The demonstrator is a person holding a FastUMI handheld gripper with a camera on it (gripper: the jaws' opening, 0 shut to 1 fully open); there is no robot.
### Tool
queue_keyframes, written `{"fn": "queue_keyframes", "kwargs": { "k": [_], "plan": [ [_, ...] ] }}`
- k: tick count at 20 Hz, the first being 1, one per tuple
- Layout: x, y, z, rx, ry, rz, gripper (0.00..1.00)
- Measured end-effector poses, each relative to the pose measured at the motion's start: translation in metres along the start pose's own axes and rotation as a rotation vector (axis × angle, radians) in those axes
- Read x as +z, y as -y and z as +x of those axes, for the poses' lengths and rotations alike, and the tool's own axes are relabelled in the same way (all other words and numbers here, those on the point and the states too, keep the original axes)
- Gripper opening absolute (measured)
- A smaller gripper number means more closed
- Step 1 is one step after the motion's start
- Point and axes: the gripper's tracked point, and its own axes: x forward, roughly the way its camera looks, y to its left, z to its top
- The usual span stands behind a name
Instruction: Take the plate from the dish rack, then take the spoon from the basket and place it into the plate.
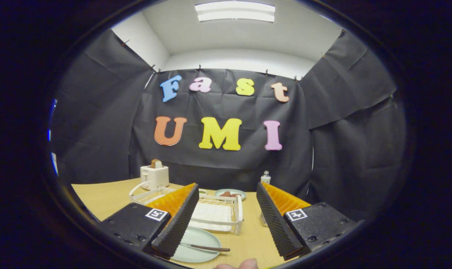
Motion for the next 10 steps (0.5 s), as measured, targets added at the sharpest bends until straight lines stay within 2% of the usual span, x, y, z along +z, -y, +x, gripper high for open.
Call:
{"fn": "queue_keyframes", "kwargs": {
  "k": [6,10],
  "plan": [
    [-0.009,0.02,-0.016,-0.051,-0.005,0.007,0.99],
    [-0.014,0.012,-0.012,-0.037,-0.022,0.013,0.99]
  ]
}}
